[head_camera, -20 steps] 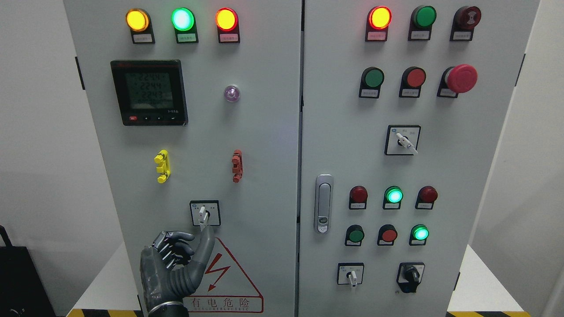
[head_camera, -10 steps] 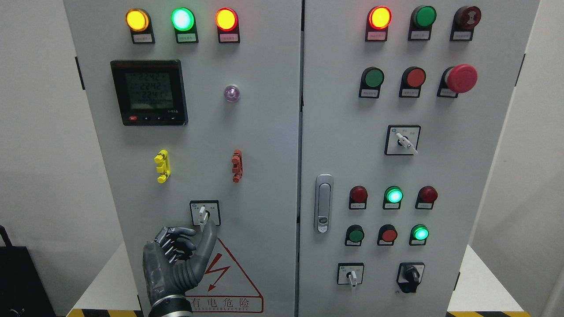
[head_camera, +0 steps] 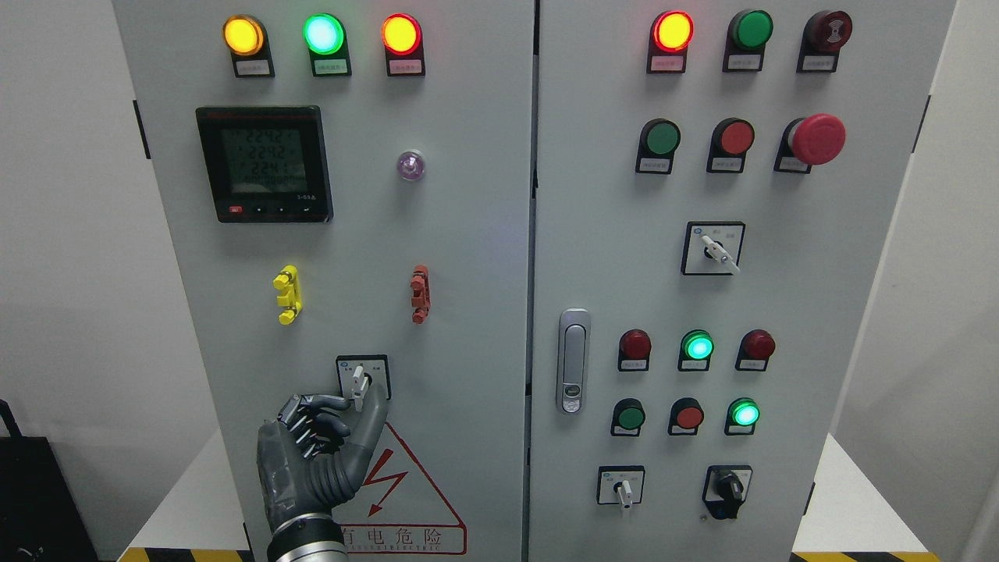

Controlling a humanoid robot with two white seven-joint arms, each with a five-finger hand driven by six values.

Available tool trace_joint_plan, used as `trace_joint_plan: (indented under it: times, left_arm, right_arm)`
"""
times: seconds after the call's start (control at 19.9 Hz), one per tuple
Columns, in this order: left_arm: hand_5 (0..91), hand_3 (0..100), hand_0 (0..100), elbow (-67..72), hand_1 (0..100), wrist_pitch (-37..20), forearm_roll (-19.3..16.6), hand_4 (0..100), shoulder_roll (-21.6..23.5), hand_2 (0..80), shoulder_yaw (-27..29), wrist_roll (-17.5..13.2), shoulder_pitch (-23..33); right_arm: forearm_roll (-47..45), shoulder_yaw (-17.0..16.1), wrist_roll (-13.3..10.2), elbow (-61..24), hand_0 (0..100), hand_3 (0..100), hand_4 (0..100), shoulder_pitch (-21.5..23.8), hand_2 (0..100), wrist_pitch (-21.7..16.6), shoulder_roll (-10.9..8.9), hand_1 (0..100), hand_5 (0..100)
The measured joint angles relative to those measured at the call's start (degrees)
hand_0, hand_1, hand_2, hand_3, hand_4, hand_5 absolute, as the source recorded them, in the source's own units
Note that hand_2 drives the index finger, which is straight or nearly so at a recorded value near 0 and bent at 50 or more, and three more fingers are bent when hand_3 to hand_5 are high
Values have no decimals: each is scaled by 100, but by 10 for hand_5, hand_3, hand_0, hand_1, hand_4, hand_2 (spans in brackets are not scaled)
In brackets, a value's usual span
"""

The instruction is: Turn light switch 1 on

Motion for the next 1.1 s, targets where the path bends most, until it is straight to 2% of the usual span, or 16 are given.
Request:
trace_joint_plan:
  times: [0.75,1.1]
  left_arm:
    - [785,901,31,37,668,161,14,875,-13,615,-4,0,-62]
    - [787,905,79,39,677,177,23,877,-18,614,-12,0,-96]
  right_arm:
    - [0,0,0,0,54,0,0,0,0,0,0,0,0]
    - [0,0,0,0,55,0,0,0,0,0,0,0,0]
